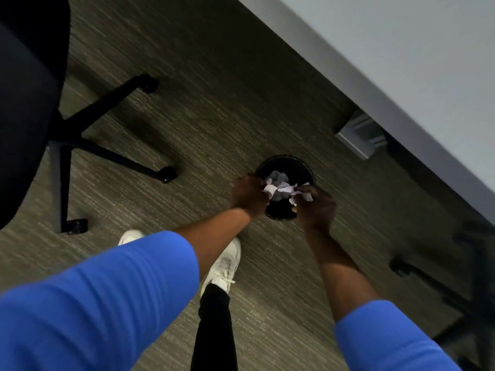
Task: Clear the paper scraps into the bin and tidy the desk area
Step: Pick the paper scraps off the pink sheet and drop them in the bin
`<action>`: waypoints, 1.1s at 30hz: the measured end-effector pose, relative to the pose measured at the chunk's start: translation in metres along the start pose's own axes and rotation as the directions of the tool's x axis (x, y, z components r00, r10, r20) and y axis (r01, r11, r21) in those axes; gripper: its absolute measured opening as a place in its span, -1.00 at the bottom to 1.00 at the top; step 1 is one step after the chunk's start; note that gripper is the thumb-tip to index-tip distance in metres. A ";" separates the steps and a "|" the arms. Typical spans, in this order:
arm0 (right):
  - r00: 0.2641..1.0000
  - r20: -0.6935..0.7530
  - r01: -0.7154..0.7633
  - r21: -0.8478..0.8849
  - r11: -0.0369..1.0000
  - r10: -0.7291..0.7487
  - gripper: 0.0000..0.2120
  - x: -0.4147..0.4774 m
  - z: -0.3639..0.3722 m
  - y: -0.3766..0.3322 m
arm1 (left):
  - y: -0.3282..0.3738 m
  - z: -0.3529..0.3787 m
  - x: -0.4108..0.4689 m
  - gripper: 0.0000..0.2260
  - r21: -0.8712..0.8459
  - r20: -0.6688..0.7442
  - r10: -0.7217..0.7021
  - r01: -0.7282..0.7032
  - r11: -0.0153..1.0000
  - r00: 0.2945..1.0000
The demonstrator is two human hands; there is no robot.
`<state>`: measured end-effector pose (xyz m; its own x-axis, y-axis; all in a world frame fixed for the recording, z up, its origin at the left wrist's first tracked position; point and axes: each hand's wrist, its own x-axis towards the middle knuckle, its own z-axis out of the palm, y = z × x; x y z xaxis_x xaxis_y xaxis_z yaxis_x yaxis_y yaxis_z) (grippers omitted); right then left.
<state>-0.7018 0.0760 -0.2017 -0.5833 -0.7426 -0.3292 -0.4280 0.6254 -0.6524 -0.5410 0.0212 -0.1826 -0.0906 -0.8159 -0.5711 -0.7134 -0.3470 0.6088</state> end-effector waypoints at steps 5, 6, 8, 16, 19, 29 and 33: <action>0.998 -0.016 0.061 -0.052 0.997 -0.062 -0.90 0.017 -0.005 0.017 | -0.001 0.035 0.012 -0.74 0.077 0.027 0.041 -0.043 0.996 0.999; 0.999 -0.004 0.036 -0.073 0.997 -0.037 -0.89 0.021 -0.005 0.020 | -0.001 0.040 0.014 -0.68 0.108 0.046 0.051 -0.055 0.993 0.998; 1.000 0.026 0.019 -0.108 0.994 -0.016 -0.86 0.026 -0.005 0.026 | -0.002 0.047 0.018 -0.62 0.126 0.076 0.045 -0.055 0.991 0.996; 0.993 0.048 -0.110 0.004 0.994 0.110 -0.82 0.025 -0.003 0.031 | 0.000 0.054 0.012 -0.63 -0.080 0.094 -0.010 0.017 0.997 0.996; 0.996 0.010 -0.089 -0.033 0.995 0.090 -0.68 0.020 -0.005 0.024 | 0.003 0.051 0.009 -0.59 -0.093 0.110 0.030 -0.020 0.995 0.993; 0.999 0.018 -0.046 -0.110 0.993 0.048 -0.78 0.007 -0.001 0.008 | -0.015 0.035 -0.001 -0.68 -0.016 0.176 0.032 -0.030 0.999 0.984; 0.994 0.079 -0.067 -0.077 0.995 0.073 -0.80 -0.007 0.013 -0.005 | -0.026 0.014 -0.004 -0.73 -0.017 0.168 0.004 -0.001 1.000 0.986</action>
<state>-0.6867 0.0752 -0.2050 -0.5571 -0.7111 -0.4289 -0.4393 0.6906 -0.5745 -0.5320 0.0404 -0.2039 -0.2092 -0.7279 -0.6530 -0.7014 -0.3536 0.6189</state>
